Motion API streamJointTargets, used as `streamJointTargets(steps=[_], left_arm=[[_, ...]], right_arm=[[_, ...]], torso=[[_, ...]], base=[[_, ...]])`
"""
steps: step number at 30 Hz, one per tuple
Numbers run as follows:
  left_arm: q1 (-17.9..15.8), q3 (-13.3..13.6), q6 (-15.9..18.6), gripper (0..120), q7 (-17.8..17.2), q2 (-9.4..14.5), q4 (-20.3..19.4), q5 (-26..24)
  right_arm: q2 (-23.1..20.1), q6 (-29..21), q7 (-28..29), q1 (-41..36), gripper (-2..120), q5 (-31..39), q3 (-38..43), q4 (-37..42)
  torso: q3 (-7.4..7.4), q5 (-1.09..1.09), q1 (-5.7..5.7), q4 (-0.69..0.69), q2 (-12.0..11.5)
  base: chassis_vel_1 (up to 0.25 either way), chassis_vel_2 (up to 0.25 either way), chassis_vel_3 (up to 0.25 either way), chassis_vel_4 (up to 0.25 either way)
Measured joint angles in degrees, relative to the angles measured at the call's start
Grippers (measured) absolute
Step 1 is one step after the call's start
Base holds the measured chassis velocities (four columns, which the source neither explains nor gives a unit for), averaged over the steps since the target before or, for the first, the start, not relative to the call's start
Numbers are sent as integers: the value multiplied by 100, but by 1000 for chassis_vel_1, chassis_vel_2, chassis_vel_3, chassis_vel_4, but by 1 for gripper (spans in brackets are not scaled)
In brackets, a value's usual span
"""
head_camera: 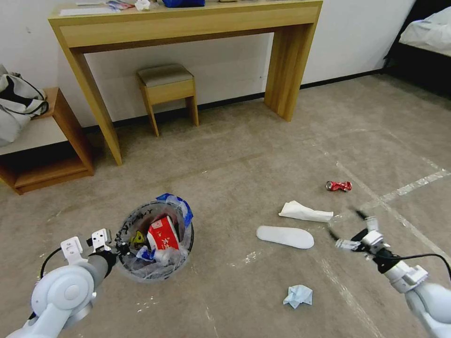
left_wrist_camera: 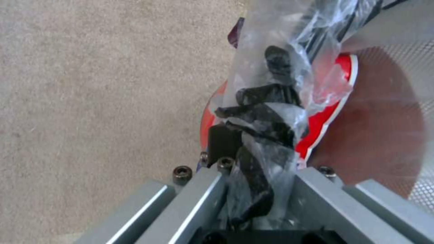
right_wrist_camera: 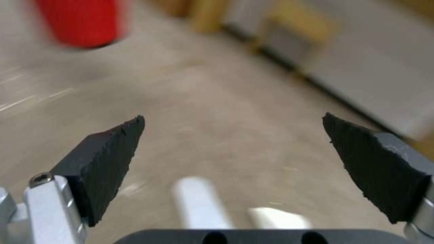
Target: Pick up the trash bin and place the garbage on the floor into it.
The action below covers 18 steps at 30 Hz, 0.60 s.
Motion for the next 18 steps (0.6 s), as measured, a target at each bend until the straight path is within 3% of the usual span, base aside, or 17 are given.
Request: streamJointTargets(steps=[2,3,5,8,18], left_arm=[[12,-23,-7,0,-1,-58,-5,-2],[12,-23,-7,0,-1,-58,-5,-2],[21,-60,-16,0,-13,-86,-5,-1],[37,-105,-20,0,-29,-88,-9,-34],[67,-143,-23,0,-39,-106,-11,-48]], right_arm=[[-585,66,-497,941,100,-304,-1253,-215],[-585,66,-497,941,100,-304,-1253,-215],[-824,67,-513,1515,100,-400,-2144,-315],[-958,40,-511,1880,100,-383,-2810,-403],[-1079,31,-765,2035,100,-561,-3422,-561]], torso=[[0,-3,0,1,0],[0,-3,0,1,0],[0,-1,0,3,0],[0,-1,0,2,0],[-1,-1,0,0,0]], base=[[0,0,0,0],[0,0,0,0],[0,0,0,0],[0,0,0,0],[0,0,0,0]])
